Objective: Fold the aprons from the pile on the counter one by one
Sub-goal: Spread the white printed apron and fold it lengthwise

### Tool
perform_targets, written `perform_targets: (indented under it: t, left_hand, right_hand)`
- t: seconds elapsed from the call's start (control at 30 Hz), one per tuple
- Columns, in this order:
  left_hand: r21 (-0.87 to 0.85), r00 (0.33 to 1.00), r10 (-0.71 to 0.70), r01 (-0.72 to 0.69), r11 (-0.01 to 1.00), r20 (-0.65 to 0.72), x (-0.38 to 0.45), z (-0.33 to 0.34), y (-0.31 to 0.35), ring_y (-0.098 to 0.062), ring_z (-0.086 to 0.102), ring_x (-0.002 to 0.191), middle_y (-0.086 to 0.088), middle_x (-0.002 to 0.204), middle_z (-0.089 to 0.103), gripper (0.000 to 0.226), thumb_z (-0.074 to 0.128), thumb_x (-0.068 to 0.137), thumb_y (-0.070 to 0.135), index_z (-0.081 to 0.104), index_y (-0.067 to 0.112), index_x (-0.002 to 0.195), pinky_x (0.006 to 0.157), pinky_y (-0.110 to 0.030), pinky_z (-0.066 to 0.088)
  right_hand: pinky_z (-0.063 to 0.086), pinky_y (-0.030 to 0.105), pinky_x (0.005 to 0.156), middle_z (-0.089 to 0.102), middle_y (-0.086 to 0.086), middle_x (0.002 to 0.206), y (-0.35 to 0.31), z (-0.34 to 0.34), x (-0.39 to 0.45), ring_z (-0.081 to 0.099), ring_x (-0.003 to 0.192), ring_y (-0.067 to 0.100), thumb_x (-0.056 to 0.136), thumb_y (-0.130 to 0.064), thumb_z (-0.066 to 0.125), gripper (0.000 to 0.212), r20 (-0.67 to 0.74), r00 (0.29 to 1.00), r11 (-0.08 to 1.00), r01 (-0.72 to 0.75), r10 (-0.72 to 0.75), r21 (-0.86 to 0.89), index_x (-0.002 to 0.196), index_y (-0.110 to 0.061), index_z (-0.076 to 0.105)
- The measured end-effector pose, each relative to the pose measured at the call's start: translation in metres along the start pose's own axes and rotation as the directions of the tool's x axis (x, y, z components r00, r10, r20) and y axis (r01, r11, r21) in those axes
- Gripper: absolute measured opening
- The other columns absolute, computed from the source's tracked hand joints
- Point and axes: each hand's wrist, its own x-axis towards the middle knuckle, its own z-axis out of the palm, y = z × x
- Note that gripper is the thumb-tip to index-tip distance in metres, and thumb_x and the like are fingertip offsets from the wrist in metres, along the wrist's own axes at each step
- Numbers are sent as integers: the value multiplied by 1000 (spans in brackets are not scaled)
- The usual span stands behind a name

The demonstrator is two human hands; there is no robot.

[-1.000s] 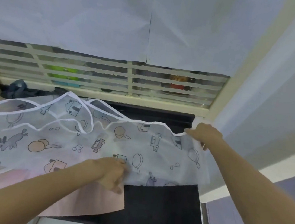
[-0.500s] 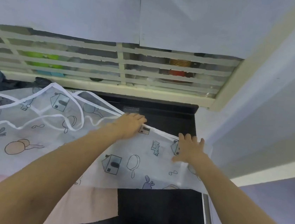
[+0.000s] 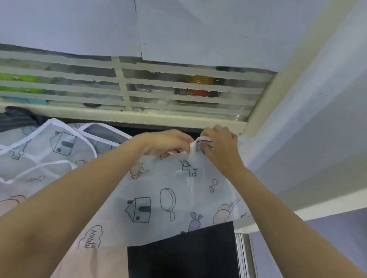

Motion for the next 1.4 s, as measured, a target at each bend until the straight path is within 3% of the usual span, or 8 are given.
perform_targets:
  t: [0.1,0.2,0.33,0.57,0.8,1.03,1.27,1.4]
  left_hand:
    - [-159,999,-3,12,987,53,-15,-19,20,-11,50,82,-7,109,60,44,49,81,29,60,6,117,79,-24,38]
    - [268,1000,-2,5,963,-10,-24,-23,34,-12,55,100,3,107,65,30,63,86,34,67,13,107,95,-30,39]
    - [347,981,116,-55,936,-157,-56,-52,54,-21,65,91,-5,94,70,14,64,87,17,67,4,92,94,-41,49]
    - [60,938,84,-68,996,-336,-148,-108,74,-13,70,82,-2,91,74,11,64,82,10,73,16,81,75,-22,56]
    - [-146,365,-106,-83,986,-925,-170,-136,47,-20,52,89,-9,95,58,14,68,83,9,59,8,94,77,-31,43]
    - [306,167,265,307,901,-950,-164,-151,57,-33,53,109,-13,114,60,31,60,87,21,58,7,114,89,-40,42]
    - [513,920,-8,226,828,-392,-111,-60,8,-27,47,119,-7,131,52,67,50,85,62,48,10,128,95,-35,37]
    - [660,914,-378,376,650,-148,-100,-26,-46,-24,31,137,-3,151,29,71,48,92,52,22,16,148,110,-34,28]
  right_hand:
    - [22,34,92,53,7,105,-15,-16,16,44,105,26,84,-14,61,14,16,999,999,42,-41,-20,97,-14,66]
    - [30,44,95,58,8,106,-36,-27,27,50,105,32,73,-21,69,10,-107,982,988,152,-154,-28,82,-17,70]
    - [27,49,106,39,14,140,-52,-60,46,36,129,32,68,-48,65,65,-291,956,996,59,-38,65,125,-17,56]
    - [51,40,92,68,5,114,-43,-102,31,63,106,25,72,-58,62,67,607,789,676,-500,97,541,120,-12,61]
    - [39,22,64,56,3,80,-92,-101,39,52,74,16,87,-38,63,32,456,870,819,-394,187,417,77,-9,58]
    - [36,25,61,59,6,88,-64,-125,30,54,72,21,98,-25,46,22,98,912,878,-347,397,-328,96,-8,60]
    - [37,27,72,45,2,79,-28,-82,-34,56,94,24,93,-5,42,21,339,780,737,-220,526,-639,109,-9,55]
    - [41,34,87,48,14,128,-39,-54,-19,48,112,30,97,-16,41,29,359,865,924,-255,350,-285,123,-7,47]
